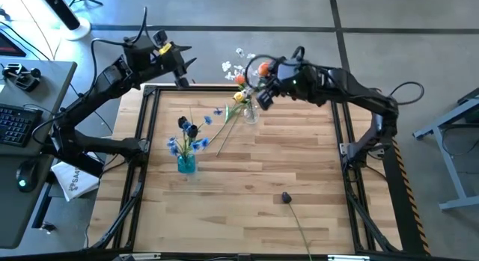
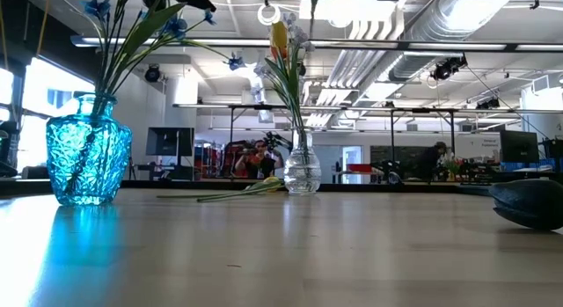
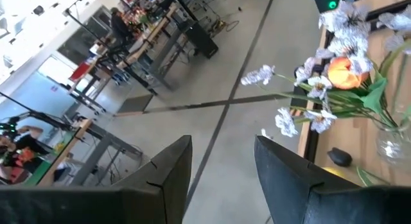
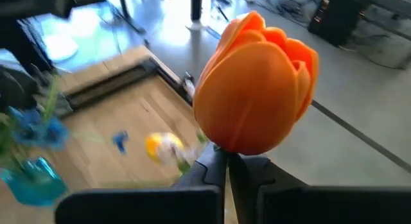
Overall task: Sort flowers into vase by color
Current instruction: Put the orange flower into the transparent vase
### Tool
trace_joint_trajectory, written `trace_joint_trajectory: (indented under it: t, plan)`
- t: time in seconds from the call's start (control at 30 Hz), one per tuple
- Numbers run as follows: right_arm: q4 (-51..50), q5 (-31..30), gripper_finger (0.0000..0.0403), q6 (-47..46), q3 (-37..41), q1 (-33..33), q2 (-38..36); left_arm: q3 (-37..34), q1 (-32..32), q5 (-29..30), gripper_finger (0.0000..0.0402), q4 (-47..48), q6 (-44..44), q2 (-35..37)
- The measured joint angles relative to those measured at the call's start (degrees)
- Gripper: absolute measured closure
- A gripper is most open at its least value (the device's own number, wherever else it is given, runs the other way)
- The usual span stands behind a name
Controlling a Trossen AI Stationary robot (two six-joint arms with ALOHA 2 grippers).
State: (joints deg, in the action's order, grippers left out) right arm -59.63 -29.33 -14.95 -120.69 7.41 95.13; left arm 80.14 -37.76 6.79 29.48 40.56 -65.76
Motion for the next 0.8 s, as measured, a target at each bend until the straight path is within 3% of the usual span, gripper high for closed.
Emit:
trace_joint_trajectory:
  t: [0.13,0.63,0.8]
  plan:
    - [3.4,3.7,0.0403,1.1,1.9,2.7,0.1,0.0,0.0,0.0,0.0243,1.4,0.0,0.0]
    - [4.5,5.7,0.0402,-2.1,10.0,4.8,0.2,0.0,0.0,-0.3,0.0243,3.5,-0.1,0.0]
    - [5.4,6.1,0.0383,-5.7,13.9,7.4,0.2,0.0,0.0,-0.4,0.0243,3.8,-2.6,0.0]
